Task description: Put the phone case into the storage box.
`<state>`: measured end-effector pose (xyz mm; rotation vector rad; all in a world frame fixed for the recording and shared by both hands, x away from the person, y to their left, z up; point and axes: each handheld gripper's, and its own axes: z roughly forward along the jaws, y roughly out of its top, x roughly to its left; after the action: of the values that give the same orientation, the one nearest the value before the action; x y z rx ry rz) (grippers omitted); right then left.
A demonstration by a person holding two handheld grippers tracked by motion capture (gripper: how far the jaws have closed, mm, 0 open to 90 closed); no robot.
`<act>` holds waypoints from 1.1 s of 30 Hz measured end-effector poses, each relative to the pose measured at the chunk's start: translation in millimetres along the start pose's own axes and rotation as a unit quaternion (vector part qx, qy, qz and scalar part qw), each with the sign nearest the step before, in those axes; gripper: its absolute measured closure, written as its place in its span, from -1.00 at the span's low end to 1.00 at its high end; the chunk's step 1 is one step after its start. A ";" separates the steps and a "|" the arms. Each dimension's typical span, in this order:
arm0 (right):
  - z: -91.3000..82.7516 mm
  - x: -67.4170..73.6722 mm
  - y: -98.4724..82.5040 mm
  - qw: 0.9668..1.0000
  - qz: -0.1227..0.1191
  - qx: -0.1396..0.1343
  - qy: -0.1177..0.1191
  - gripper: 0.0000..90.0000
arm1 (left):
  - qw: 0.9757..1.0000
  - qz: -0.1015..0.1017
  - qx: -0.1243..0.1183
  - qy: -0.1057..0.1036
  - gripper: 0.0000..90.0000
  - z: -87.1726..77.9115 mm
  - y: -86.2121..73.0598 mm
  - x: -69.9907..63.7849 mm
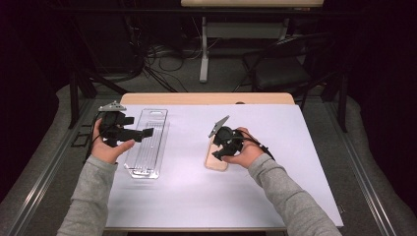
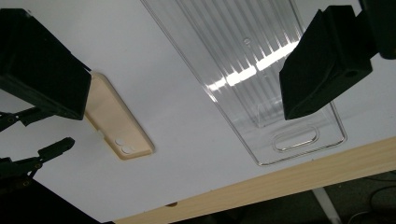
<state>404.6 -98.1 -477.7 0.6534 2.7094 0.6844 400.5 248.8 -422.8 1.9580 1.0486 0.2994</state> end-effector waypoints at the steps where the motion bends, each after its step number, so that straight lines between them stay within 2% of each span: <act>1: 1.2 0.9 -0.4 1.000 -0.004 0.005 0.001 0.10 | 1.000 0.001 0.003 0.000 -0.95 0.6 -0.1 -0.2; 9: 2.1 3.4 0.5 1.000 -0.008 0.008 0.007 0.15 | 1.000 0.004 0.006 0.004 -0.95 1.9 -0.6 -0.9; 11: 4.1 4.6 0.3 1.000 -0.021 0.016 0.009 0.14 | 1.000 0.005 0.009 0.003 -0.94 2.2 -0.5 -1.0; 18: 7.2 7.0 0.1 0.999 -0.027 0.026 0.011 0.13 | 1.000 0.004 0.007 0.005 -0.89 1.8 -1.0 -0.5; 23: 10.0 8.2 -1.7 0.998 -0.043 0.040 0.017 0.31 | 1.000 0.004 0.010 0.005 -0.89 2.1 -1.4 0.5; 24: 12.5 8.2 -2.4 0.997 -0.045 0.050 0.029 0.36 | 1.000 0.005 0.011 0.005 -0.89 2.4 -1.5 0.3; 26: 13.7 9.4 -3.0 0.997 -0.045 0.051 0.032 0.39 | 1.000 0.005 0.011 0.005 -0.89 2.5 -1.5 0.2; 28: 16.2 11.3 -3.9 0.996 -0.058 0.061 0.033 0.44 | 1.000 0.004 0.011 0.005 -0.89 2.6 -1.5 0.0; 33: 20.0 14.7 -5.0 0.995 -0.063 0.070 0.044 0.54 | 1.000 0.004 0.011 0.006 -0.89 3.2 -1.8 0.1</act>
<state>397.4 -87.3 -499.5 0.4888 2.8705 0.5060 401.3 247.5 -426.1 1.9834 1.0560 0.3055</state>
